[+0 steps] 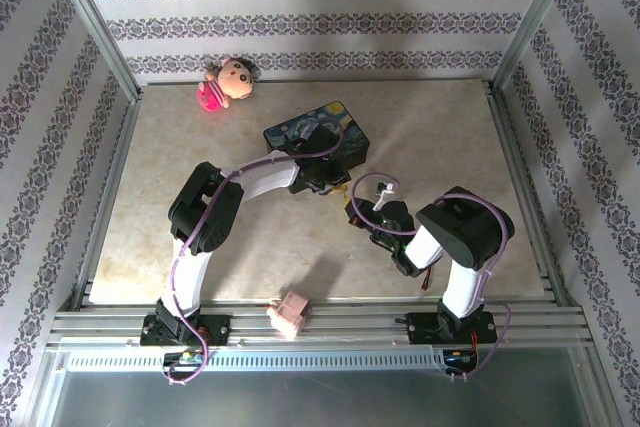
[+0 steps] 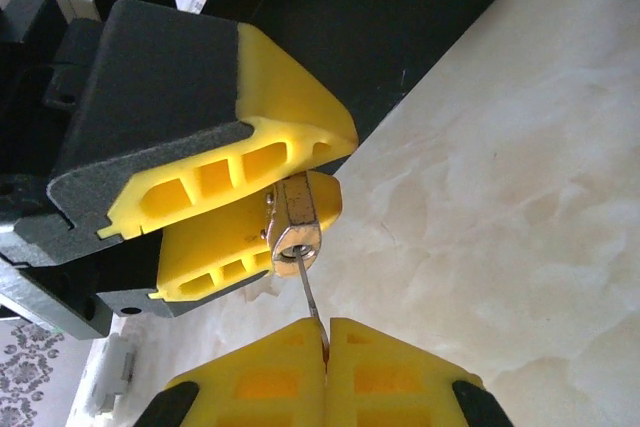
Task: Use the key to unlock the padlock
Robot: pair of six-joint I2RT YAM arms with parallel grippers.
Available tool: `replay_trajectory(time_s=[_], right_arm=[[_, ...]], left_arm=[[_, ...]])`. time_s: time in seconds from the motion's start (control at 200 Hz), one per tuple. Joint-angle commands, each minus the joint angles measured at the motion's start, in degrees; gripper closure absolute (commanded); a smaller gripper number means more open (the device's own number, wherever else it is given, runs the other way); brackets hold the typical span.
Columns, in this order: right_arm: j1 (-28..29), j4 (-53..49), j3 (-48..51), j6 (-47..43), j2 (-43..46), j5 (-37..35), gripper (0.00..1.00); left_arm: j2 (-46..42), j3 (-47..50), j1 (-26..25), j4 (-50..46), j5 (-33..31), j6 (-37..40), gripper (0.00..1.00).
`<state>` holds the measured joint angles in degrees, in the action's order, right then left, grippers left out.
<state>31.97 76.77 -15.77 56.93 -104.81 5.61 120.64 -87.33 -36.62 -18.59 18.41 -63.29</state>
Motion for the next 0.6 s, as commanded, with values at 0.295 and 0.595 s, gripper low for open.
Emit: replay_trajectory(time_s=[0.295, 0.595], right_arm=[[-2.6, 2.68, -1.09, 3.67, 1.89, 2.01, 1.0], [-3.88, 2.68, -1.1, 6.04, 2.16, 4.14, 1.0]], left_arm=[[1.75, 3.14, 0.74, -3.38, 5.23, -4.11, 0.76], [1.54, 3.22, 0.72, -3.47, 5.09, -3.86, 0.76]])
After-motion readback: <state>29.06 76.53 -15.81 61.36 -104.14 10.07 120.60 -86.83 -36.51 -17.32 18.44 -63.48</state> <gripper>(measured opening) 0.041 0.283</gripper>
